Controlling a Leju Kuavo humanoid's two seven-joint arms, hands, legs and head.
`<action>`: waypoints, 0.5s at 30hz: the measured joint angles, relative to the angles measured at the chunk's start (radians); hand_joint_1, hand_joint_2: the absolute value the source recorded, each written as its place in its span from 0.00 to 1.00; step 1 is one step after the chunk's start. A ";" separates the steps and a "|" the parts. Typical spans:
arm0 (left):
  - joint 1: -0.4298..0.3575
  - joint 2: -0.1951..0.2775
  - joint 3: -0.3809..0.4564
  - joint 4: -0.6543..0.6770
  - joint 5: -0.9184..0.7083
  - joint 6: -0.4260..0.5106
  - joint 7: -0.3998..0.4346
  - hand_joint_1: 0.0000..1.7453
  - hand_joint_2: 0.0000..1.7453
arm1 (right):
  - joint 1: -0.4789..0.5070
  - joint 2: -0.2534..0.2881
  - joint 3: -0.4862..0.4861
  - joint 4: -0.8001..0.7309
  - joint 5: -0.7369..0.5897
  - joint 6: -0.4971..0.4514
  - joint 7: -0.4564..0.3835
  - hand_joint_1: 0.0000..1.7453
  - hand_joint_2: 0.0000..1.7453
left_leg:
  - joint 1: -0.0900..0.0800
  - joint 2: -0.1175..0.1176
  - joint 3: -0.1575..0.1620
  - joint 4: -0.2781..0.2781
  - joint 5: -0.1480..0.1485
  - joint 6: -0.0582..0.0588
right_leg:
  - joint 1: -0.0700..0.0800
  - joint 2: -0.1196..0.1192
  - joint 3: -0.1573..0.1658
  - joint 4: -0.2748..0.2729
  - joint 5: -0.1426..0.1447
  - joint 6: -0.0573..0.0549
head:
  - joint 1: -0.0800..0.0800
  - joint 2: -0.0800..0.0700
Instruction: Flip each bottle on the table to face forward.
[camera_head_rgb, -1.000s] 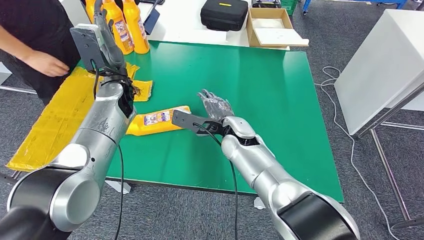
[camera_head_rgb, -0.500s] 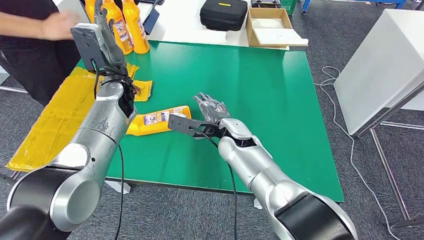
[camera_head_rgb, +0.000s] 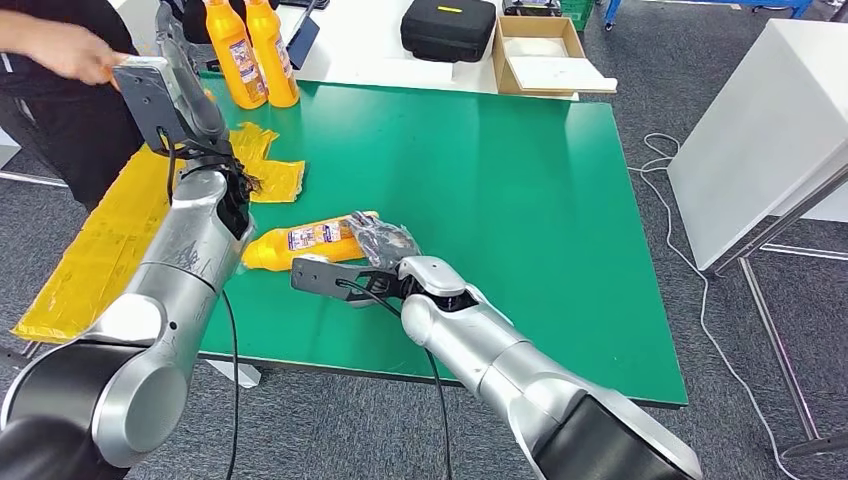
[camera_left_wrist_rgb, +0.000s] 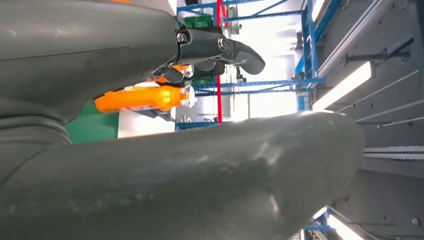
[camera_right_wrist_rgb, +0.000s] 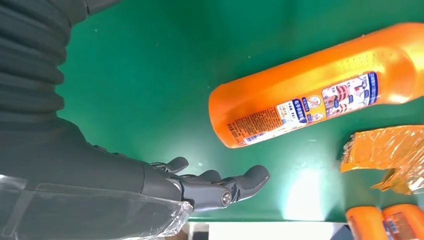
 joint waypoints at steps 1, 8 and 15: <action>0.001 0.002 -0.002 -0.004 0.000 0.003 0.003 0.00 0.00 | -0.002 0.000 0.007 0.002 0.000 0.000 -0.002 0.00 1.00 | 0.000 0.000 0.000 0.000 0.000 0.000 | 0.000 0.000 0.000 0.000 0.000 0.000 | 0.000 0.000; 0.002 0.015 -0.012 -0.022 0.001 0.000 0.022 0.00 0.00 | -0.021 0.000 0.040 0.015 -0.004 0.001 -0.004 0.00 1.00 | 0.000 0.000 0.000 0.000 0.000 0.000 | 0.000 0.000 0.000 0.000 0.000 0.000 | 0.000 0.000; 0.001 0.015 -0.023 -0.022 0.007 0.005 0.022 0.00 0.00 | -0.030 -0.002 0.048 0.036 0.005 -0.008 0.001 0.00 1.00 | 0.000 0.000 0.000 0.000 0.000 0.000 | 0.000 0.000 0.000 0.000 0.000 0.000 | 0.000 0.000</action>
